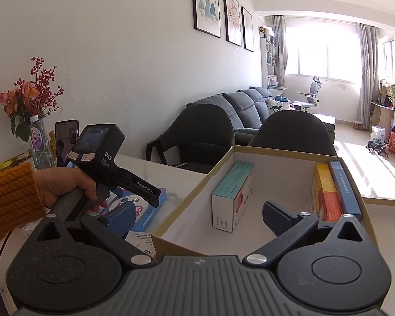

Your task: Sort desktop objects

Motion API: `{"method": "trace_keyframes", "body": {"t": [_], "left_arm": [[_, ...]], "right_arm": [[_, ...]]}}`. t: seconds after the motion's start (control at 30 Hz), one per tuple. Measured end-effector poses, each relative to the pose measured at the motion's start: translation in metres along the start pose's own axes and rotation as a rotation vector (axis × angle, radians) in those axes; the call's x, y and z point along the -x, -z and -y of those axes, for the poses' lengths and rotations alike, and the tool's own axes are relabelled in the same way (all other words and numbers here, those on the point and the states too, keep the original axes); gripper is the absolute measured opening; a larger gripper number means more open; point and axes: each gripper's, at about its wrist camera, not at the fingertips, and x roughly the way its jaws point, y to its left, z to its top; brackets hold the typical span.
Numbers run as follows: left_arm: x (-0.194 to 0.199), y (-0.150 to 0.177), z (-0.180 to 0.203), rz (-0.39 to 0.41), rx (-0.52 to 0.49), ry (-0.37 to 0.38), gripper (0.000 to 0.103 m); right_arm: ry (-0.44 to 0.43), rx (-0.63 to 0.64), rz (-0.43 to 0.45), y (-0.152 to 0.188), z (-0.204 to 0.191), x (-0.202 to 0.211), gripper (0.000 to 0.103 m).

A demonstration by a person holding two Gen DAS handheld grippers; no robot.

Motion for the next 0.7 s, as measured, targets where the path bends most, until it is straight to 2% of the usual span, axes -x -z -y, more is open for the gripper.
{"method": "trace_keyframes", "body": {"t": [0.07, 0.17, 0.23, 0.3, 0.43, 0.6, 0.7], "left_arm": [[0.004, 0.001, -0.009, 0.014, 0.021, 0.03, 0.084], [0.004, -0.002, -0.016, 0.003, 0.021, 0.07, 0.084], [0.002, -0.004, -0.014, -0.01, 0.006, 0.076, 0.088], [-0.002, -0.005, -0.01, -0.028, -0.011, 0.07, 0.103], [-0.012, -0.007, 0.008, -0.051, -0.087, -0.016, 0.103], [-0.026, -0.002, 0.038, -0.062, -0.231, -0.154, 0.103], [-0.029, -0.004, 0.041, -0.067, -0.212, -0.176, 0.103]], "right_arm": [[-0.033, 0.002, -0.016, -0.008, -0.002, -0.007, 0.102], [-0.079, -0.011, -0.041, -0.021, -0.005, -0.021, 0.102], [-0.101, -0.023, -0.059, -0.028, -0.008, -0.03, 0.102], [-0.125, -0.035, -0.08, -0.035, -0.012, -0.041, 0.102], [-0.166, -0.056, -0.116, -0.044, -0.02, -0.061, 0.102], [-0.157, -0.101, -0.129, -0.053, -0.021, -0.076, 0.102], [-0.161, -0.137, -0.133, -0.053, -0.017, -0.081, 0.102]]}}
